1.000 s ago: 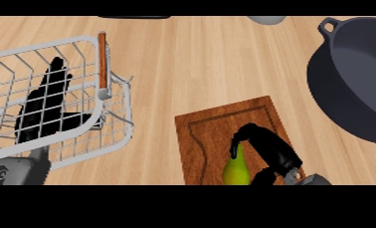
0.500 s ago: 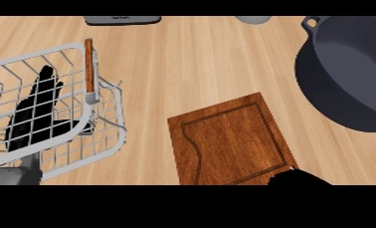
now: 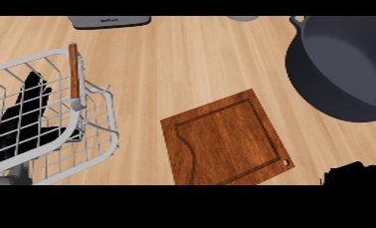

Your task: Pick the pear from the cutting board and place it in the pot

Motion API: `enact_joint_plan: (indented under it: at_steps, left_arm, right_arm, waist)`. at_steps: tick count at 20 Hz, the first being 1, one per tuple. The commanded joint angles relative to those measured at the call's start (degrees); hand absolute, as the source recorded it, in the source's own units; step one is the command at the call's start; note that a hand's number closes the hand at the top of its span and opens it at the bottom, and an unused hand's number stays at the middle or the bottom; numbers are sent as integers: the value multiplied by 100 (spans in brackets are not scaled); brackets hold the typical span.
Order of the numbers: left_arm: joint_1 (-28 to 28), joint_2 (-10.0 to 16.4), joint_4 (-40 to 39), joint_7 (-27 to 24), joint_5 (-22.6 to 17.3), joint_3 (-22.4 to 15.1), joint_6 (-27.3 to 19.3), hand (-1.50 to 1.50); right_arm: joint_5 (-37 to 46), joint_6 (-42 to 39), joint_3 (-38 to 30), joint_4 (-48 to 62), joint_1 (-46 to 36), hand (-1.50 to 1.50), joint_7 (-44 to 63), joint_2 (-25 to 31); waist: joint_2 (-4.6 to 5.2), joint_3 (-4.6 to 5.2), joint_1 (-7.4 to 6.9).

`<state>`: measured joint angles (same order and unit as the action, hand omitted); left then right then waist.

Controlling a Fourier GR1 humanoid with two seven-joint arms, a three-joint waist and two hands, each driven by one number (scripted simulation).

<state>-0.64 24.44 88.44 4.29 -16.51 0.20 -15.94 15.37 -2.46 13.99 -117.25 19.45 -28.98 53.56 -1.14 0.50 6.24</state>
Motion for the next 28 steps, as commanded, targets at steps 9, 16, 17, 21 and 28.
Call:
enact_joint_plan:
  at_steps: [9,16,17,21,28]
  left_arm:
    - [-687,-28,199,178,-78,53,100,0]
    - [-1104,-289,302,499,89,-316,90,0]
    - [-1277,-103,278,635,113,-171,86,0]
    - [-1261,-405,-85,227,221,-259,88,0]
    - [-1414,-356,-91,360,158,-254,290,0]
  right_arm:
    - [-3174,-736,-3526,1154,646,150,-957,287]
    - [-3719,-1610,-4035,2481,111,150,-773,676]
    - [-3502,-1488,-3728,2581,-126,150,-633,686]
    - [-3350,-1621,-3253,3438,-860,150,-678,594]
    - [-2022,-161,-3094,4239,-1906,150,-862,475]
  waist:
    - [88,-51,-360]
    - [127,-55,-620]
    - [141,-58,-691]
    - [166,-59,-771]
    - [211,-73,-937]
